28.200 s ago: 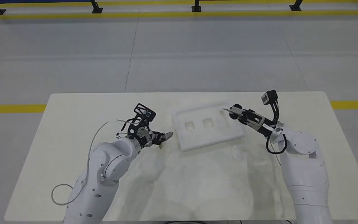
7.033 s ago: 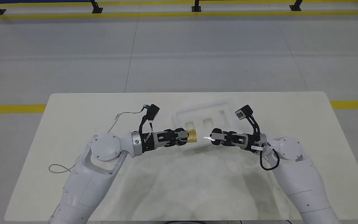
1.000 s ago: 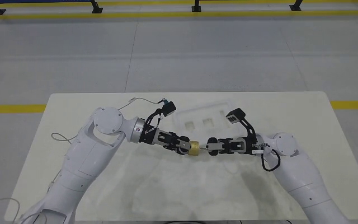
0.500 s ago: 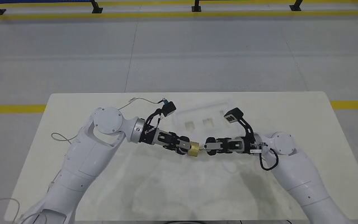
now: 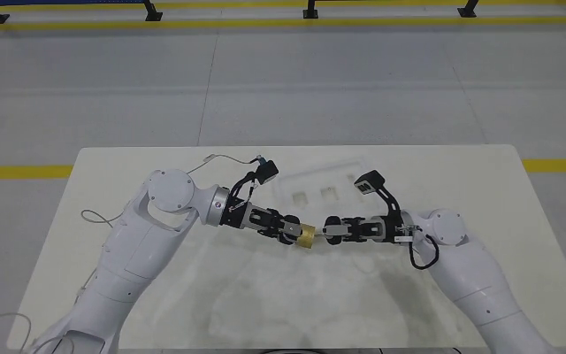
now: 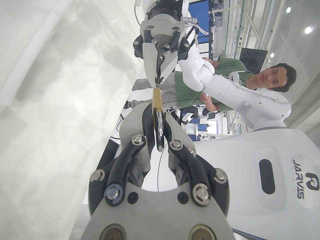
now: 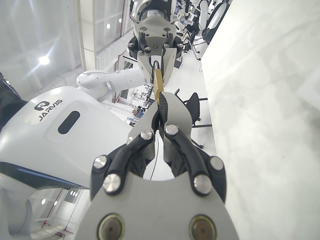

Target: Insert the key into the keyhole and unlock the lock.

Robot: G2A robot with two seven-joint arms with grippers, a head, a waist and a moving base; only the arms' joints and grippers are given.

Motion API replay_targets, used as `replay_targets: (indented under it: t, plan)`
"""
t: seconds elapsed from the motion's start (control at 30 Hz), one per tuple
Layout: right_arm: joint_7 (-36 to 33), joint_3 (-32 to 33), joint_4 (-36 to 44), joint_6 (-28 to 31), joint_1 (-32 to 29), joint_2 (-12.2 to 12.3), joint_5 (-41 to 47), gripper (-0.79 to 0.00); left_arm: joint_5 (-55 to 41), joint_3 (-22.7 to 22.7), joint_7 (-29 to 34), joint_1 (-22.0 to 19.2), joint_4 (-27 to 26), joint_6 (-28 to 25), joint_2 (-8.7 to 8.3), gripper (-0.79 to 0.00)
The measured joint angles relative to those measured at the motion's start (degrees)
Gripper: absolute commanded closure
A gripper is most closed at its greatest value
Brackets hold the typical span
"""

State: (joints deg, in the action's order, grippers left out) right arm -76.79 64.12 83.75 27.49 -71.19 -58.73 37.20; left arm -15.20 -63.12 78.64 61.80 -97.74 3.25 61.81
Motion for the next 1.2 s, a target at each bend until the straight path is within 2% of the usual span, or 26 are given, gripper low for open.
replay_targets:
  t: [1.2]
  plan:
    - [4.26, -1.99, -0.52, 4.26, -1.72, -0.76, 1.33, 0.0, 0.0, 0.0, 0.0, 0.0, 0.0, 0.0, 0.0, 0.0]
